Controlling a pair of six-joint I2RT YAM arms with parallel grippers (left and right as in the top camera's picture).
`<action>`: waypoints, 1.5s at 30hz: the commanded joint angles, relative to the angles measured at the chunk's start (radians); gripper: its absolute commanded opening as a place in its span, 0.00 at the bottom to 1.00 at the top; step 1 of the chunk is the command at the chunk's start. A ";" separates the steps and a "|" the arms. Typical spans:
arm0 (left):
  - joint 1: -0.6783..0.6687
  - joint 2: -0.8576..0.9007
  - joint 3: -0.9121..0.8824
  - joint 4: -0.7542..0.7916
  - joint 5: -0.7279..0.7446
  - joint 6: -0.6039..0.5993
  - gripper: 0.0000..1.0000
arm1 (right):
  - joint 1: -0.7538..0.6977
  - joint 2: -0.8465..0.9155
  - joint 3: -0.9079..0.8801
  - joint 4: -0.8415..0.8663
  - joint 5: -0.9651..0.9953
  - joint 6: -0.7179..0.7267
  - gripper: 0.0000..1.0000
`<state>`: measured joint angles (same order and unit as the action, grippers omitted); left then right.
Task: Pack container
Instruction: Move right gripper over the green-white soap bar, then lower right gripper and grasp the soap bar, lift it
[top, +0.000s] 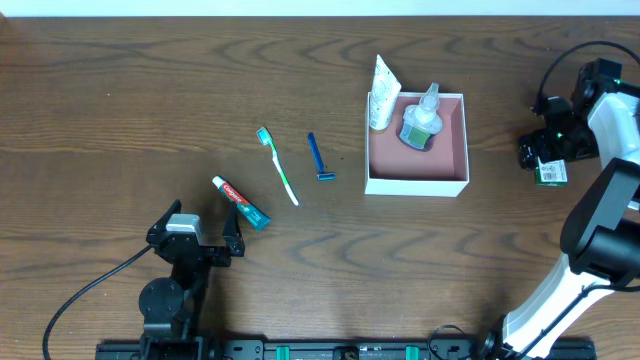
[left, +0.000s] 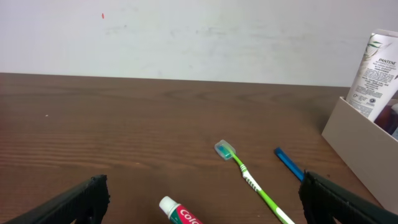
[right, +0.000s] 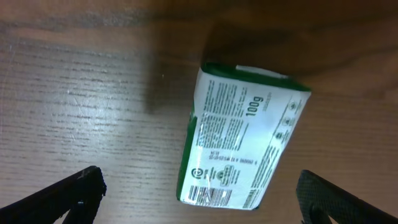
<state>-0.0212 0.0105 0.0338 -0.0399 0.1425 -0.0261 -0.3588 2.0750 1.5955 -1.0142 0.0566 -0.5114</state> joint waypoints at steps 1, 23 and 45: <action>0.005 -0.005 -0.030 -0.015 -0.004 -0.004 0.98 | -0.026 0.005 0.001 0.013 -0.050 -0.028 0.99; 0.005 -0.005 -0.030 -0.015 -0.004 -0.004 0.98 | -0.080 0.005 -0.024 0.058 -0.150 0.017 0.99; 0.005 -0.005 -0.030 -0.015 -0.004 -0.004 0.98 | -0.080 0.006 -0.096 0.137 -0.111 0.070 0.97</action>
<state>-0.0212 0.0105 0.0338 -0.0399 0.1425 -0.0261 -0.4370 2.0750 1.5028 -0.8856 -0.0612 -0.4694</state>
